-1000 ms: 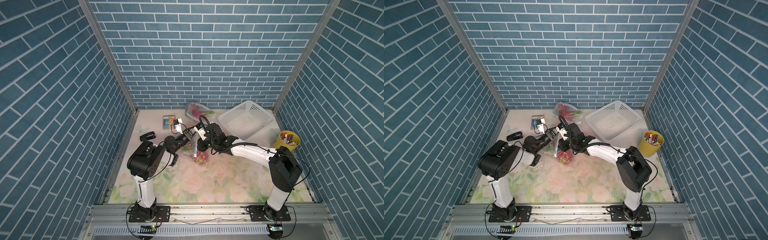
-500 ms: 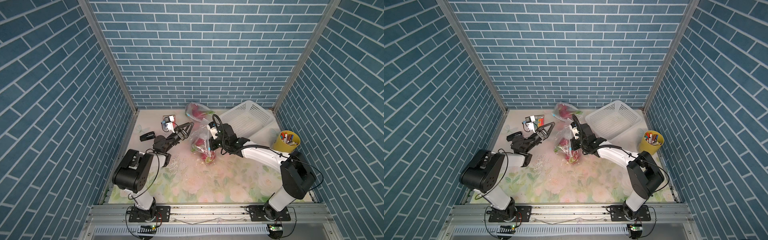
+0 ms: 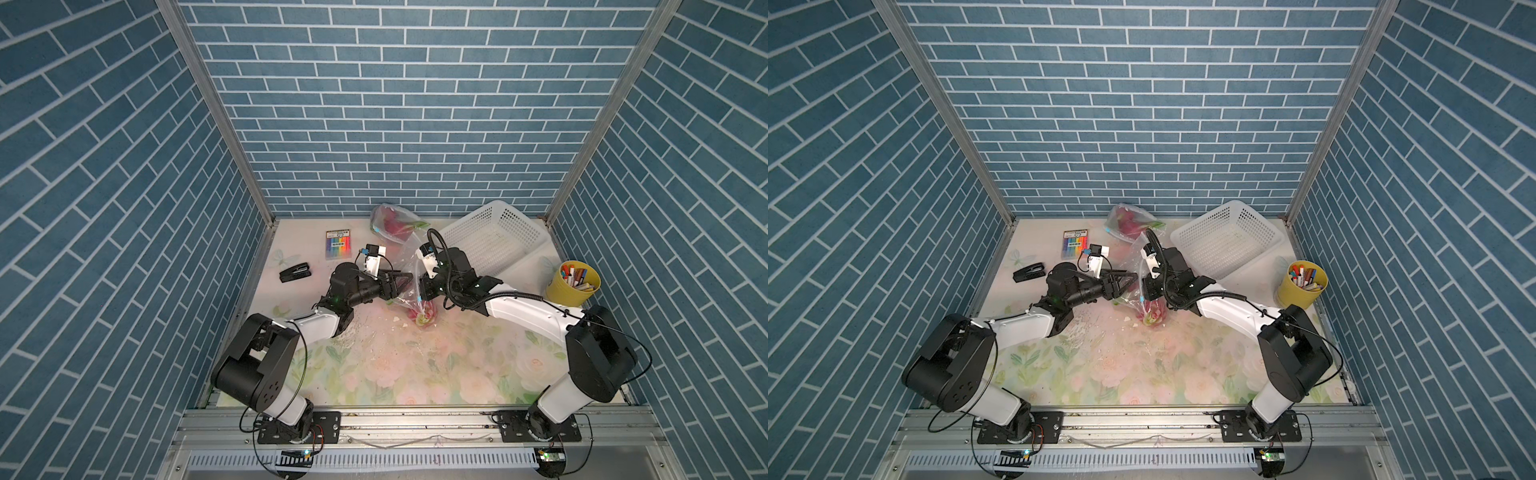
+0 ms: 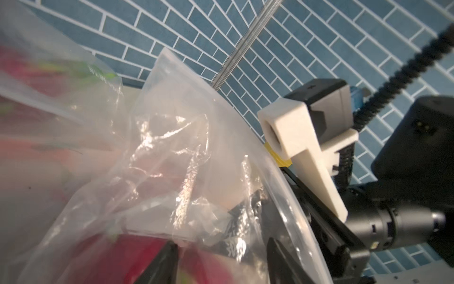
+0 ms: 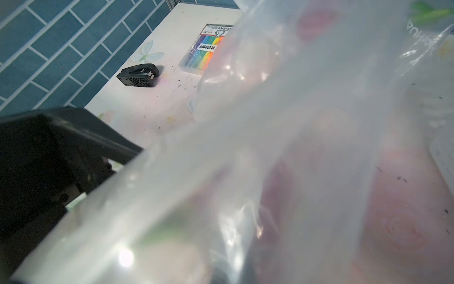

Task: Open the zip-top bag and take out the dragon fruit
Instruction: Adjust the zipper food storage bag at the center of the board.

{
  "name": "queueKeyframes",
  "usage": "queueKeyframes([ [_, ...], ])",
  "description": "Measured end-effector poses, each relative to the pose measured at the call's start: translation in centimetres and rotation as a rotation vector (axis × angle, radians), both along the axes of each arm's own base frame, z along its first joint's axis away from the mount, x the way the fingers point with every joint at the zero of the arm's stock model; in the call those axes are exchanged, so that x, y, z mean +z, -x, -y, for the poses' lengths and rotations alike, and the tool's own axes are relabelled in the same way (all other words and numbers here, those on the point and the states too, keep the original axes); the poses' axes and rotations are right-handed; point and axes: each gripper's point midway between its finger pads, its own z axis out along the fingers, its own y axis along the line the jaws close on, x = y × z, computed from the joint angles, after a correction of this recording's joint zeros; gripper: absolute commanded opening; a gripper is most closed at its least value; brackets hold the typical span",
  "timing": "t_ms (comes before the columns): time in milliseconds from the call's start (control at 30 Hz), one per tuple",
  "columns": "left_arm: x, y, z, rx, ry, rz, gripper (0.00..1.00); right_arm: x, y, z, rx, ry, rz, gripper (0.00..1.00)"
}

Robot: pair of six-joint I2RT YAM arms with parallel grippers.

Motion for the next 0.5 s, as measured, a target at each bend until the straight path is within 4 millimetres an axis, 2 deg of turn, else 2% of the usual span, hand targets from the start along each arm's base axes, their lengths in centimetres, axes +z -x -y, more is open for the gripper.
queueKeyframes([
  [33,-0.2,0.1,0.0,-0.004,-0.005,-0.004,0.16,0.0,0.0,0.0,-0.001,0.001,0.000,0.00],
  [67,-0.3,0.1,0.1,-0.007,-0.007,-0.009,0.08,0.0,0.0,0.1,-0.003,0.003,0.000,0.00],
  [300,-0.4,-0.2,-0.4,0.021,-0.031,-0.002,0.09,0.6,0.0,0.6,-0.020,0.008,0.014,0.00],
  [400,0.4,-0.4,-1.0,0.053,-0.034,0.023,0.00,1.1,0.4,1.2,-0.025,0.003,0.022,0.00],
  [500,1.4,-0.8,-2.0,0.088,-0.028,0.047,0.00,1.8,0.7,2.2,-0.038,-0.006,0.035,0.00],
])
